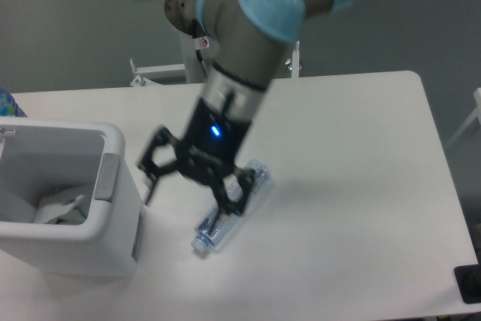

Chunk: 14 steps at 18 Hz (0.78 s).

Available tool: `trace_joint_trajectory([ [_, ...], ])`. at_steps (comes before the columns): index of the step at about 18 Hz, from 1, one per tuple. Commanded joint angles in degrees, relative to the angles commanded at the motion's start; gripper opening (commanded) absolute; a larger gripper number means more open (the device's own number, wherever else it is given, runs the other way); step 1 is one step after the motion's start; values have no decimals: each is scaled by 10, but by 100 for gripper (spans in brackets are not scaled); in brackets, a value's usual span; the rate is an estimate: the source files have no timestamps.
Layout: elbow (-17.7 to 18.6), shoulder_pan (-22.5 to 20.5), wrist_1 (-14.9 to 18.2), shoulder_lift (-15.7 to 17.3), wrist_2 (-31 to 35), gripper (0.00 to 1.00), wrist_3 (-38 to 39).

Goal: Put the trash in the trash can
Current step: 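Move the open gripper back over the clear water bottle and lower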

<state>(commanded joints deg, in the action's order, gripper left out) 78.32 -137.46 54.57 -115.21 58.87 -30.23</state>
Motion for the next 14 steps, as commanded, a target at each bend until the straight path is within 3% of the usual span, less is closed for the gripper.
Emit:
trace_joint_trajectory([
  [4,1,2,56,-26,49,100,-52],
  [7,2,27,107,-49,133,100,-93],
  [14,6,72,126,-85,212,100,-98],
])
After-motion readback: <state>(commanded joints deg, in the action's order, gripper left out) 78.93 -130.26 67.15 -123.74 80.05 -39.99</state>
